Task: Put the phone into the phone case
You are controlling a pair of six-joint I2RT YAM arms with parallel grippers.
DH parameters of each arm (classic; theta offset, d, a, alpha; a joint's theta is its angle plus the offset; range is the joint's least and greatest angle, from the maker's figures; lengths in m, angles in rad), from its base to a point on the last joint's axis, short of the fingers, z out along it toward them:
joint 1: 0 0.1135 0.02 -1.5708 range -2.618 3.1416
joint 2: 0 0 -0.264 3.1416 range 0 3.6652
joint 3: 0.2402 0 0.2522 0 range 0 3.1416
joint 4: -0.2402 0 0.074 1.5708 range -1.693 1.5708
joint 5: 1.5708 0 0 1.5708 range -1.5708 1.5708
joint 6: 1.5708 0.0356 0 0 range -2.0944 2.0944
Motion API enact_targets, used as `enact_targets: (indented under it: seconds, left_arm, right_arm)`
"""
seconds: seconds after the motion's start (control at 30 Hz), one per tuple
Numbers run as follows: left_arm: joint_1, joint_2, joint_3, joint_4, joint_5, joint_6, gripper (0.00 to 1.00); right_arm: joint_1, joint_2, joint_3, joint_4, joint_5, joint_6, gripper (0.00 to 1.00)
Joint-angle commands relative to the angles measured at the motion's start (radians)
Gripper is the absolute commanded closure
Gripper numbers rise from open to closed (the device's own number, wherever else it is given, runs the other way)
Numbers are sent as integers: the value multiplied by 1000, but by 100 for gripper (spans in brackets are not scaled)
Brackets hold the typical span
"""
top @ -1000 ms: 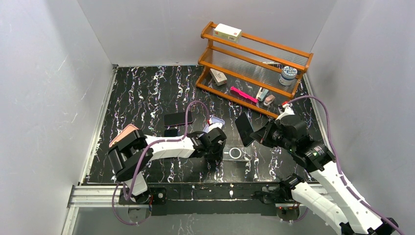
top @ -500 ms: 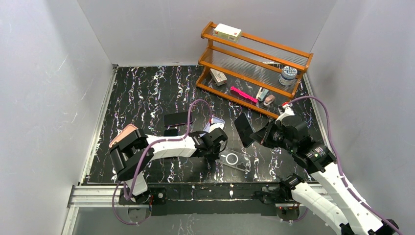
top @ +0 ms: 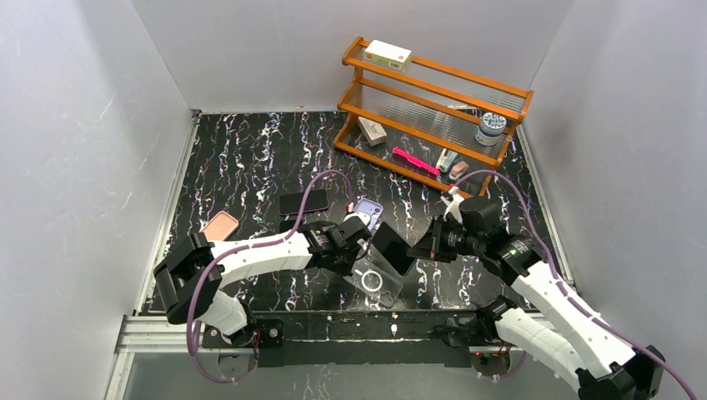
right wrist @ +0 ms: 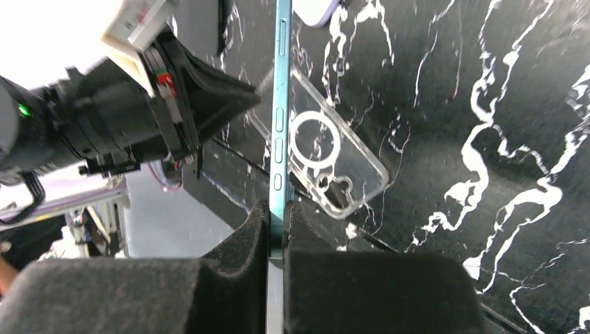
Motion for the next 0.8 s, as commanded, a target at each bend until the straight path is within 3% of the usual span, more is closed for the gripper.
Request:
enact_targets:
  seconds: [0.0,0.43,0.7,0.77]
  left_arm:
    - [39,-33,-32,-57,12,63,100]
    - [169,-46,-81,-39,82,68,97]
    - [273,-87,-159,39,108,62,100]
    - [277,-90,-160,48,114,71,95]
  right_arm:
    - [1,24,-15,120,-155,-24,99]
    - [1,99,-75,204,-290,-7,99]
    - [7,172,-167,353,-360,43,99]
    - [12,196,-183,394,-368,45,99]
